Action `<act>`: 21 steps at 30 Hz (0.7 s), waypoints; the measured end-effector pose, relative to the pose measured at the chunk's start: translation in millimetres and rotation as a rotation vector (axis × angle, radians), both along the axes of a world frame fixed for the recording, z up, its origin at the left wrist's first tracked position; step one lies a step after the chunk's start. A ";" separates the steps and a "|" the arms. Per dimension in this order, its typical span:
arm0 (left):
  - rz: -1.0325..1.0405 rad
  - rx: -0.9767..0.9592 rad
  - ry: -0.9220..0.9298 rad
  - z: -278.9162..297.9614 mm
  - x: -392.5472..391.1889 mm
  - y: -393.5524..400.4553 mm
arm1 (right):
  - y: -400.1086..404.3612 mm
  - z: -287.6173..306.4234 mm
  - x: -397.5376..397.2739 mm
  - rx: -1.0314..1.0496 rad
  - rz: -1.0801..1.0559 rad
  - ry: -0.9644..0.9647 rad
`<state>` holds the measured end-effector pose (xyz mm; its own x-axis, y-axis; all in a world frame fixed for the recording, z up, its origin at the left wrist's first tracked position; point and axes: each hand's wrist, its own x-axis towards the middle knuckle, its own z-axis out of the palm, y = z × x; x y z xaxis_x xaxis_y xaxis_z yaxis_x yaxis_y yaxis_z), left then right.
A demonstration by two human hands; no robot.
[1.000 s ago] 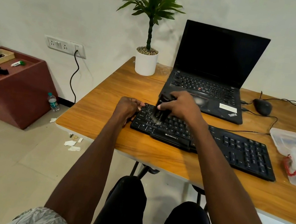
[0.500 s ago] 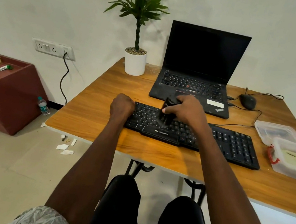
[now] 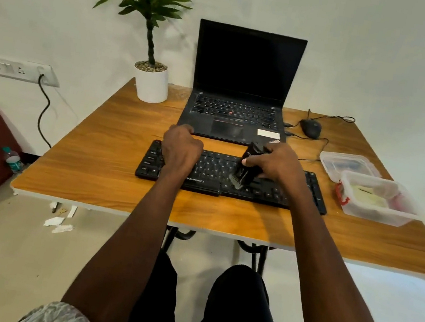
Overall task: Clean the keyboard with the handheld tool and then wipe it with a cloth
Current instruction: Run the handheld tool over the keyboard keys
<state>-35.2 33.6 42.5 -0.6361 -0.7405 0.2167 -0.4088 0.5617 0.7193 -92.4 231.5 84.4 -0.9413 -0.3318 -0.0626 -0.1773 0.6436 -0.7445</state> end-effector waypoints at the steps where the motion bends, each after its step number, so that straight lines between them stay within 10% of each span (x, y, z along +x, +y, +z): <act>1: -0.025 0.007 0.012 0.2 -3.0 7.7 | 6.9 -0.6 -3.6 0.046 -0.071 0.075; 4: -0.091 -0.023 0.032 1.3 -7.5 27.9 | 28.8 2.2 -11.3 0.050 -0.195 0.173; 15: -0.244 -0.006 0.176 7.5 -30.0 91.8 | 80.4 -21.2 16.9 -1.394 -0.206 -0.635; 21: -0.345 -0.048 0.155 8.1 -39.6 116.9 | 87.6 -27.4 22.3 -1.284 -0.161 -0.636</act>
